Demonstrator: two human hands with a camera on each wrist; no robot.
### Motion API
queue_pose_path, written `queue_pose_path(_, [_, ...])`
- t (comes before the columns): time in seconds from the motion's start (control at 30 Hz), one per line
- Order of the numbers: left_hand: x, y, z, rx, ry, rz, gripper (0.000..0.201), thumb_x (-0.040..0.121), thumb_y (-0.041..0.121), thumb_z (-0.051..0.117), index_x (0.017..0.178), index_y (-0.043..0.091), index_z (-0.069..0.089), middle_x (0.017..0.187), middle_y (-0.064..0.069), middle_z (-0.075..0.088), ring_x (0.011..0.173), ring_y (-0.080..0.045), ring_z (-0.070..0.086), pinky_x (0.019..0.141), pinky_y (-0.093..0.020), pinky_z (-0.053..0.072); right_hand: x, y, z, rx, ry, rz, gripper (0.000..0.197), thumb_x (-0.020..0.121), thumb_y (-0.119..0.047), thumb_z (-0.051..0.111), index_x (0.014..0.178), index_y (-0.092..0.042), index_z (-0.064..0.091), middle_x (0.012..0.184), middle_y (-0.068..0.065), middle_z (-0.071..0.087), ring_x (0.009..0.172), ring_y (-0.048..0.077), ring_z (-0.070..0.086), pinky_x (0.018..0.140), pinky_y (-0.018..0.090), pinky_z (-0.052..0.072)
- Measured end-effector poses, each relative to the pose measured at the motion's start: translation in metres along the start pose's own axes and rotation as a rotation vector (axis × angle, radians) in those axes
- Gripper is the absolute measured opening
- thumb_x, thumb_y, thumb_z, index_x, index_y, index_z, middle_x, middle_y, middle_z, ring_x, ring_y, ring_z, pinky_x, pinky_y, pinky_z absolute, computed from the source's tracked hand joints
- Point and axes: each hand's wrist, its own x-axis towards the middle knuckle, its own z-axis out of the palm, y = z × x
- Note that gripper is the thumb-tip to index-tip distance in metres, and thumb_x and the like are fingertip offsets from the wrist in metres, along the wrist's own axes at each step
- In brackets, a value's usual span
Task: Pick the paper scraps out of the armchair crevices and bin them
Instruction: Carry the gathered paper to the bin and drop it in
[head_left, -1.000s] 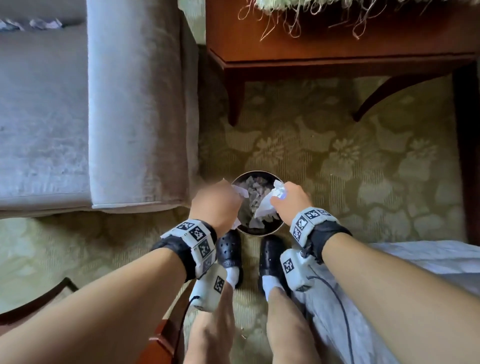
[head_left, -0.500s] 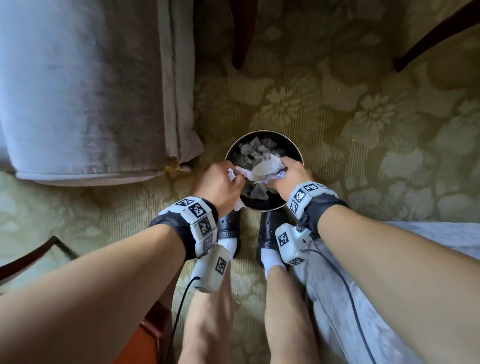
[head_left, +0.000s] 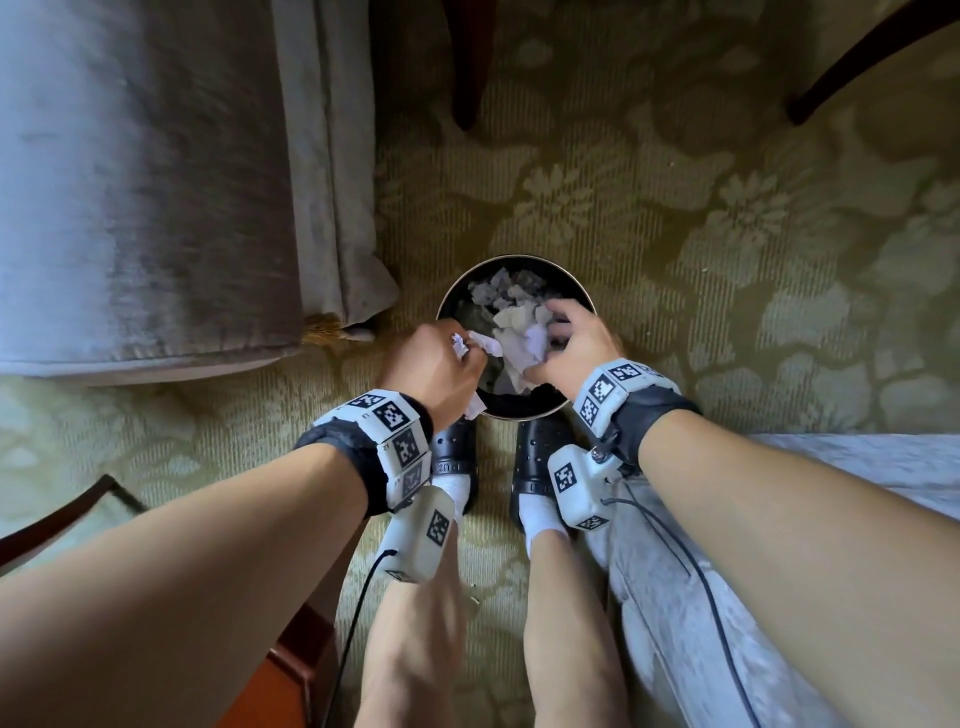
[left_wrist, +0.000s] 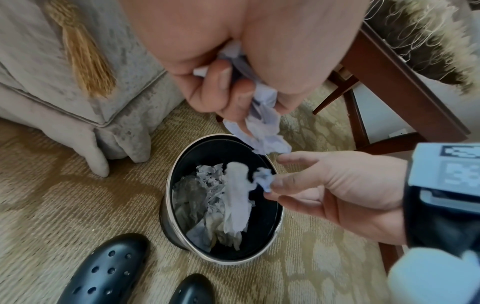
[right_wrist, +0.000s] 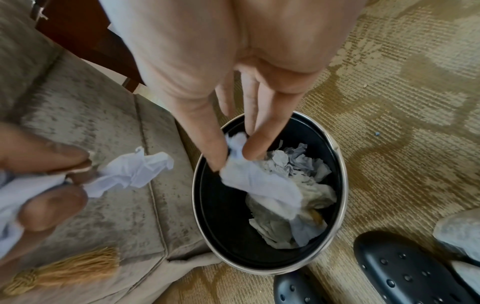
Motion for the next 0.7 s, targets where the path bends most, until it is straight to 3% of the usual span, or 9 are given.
queue_pose_path(0.1, [0.000,0.004,0.001,0.015,-0.004,0.010,0.017,0.093,0.030,0.052,0.088,0.016,0.061,0.076,-0.004,0.064,0.071,-0.022,0.059,0.051,-0.022,0.034,0.002,0.006,-0.003,0.067,0.005,0.004,0.091,0.045,-0.024,0.080,0.129,-0.039,0.047,0.113,-0.007,0.063,0.097,0.023,0.066,0.088,0.041,0.055])
queue_pose_path(0.23, [0.003,0.009,0.004,0.021,-0.002,0.015,0.022,0.093,0.031,0.051,0.099,0.016,0.065,0.087,-0.008,0.068,0.084,-0.028,0.062,0.064,-0.026,0.039,-0.006,0.007,-0.017,0.112,-0.002,0.014,0.079,0.058,-0.009,0.080,0.130,-0.027,0.053,0.106,-0.008,0.062,0.096,0.020,0.068,0.091,0.037,0.053])
queue_pose_path(0.33, [0.007,0.016,0.008,0.021,0.012,0.002,0.018,0.091,0.033,0.050,0.094,0.021,0.064,0.086,-0.006,0.066,0.085,-0.027,0.060,0.067,-0.028,0.041,-0.008,0.013,-0.025,0.121,0.024,0.026,0.071,0.060,-0.009,0.080,0.125,-0.025,0.057,0.110,-0.004,0.065,0.095,0.020,0.067,0.089,0.034,0.053])
queue_pose_path(0.47, [0.015,0.023,0.017,0.053,0.005,0.010,0.021,0.093,0.036,0.049,0.097,0.024,0.065,0.089,-0.005,0.068,0.092,-0.029,0.059,0.076,-0.031,0.047,-0.012,0.024,-0.038,0.128,0.030,0.031,0.055,0.069,-0.011,0.078,0.120,-0.022,0.060,0.105,-0.005,0.067,0.090,0.013,0.063,0.068,0.017,0.046])
queue_pose_path(0.5, [0.017,0.024,0.020,0.046,-0.006,0.014,0.021,0.093,0.039,0.048,0.096,0.026,0.064,0.088,-0.004,0.068,0.094,-0.030,0.060,0.077,-0.032,0.049,-0.013,0.025,-0.039,0.149,0.032,0.022,0.052,0.069,-0.012,0.079,0.117,-0.022,0.062,0.103,-0.005,0.069,0.086,0.013,0.064,0.068,0.019,0.050])
queue_pose_path(0.6, [0.020,0.028,0.029,0.022,-0.019,0.027,0.019,0.093,0.045,0.049,0.086,0.032,0.061,0.080,-0.001,0.065,0.092,-0.030,0.062,0.073,-0.030,0.047,-0.015,0.027,-0.039,0.213,0.039,0.018,0.041,0.067,-0.017,0.080,0.105,-0.027,0.066,0.091,-0.006,0.071,0.080,0.015,0.069,0.077,0.038,0.059])
queue_pose_path(0.7, [0.021,0.033,0.034,0.030,-0.030,0.070,0.021,0.095,0.044,0.051,0.079,0.033,0.060,0.072,0.005,0.060,0.080,-0.025,0.061,0.067,-0.027,0.041,-0.015,0.029,-0.042,0.216,0.042,-0.001,0.032,0.070,-0.023,0.077,0.100,-0.030,0.067,0.084,-0.012,0.072,0.078,0.012,0.069,0.077,0.039,0.059])
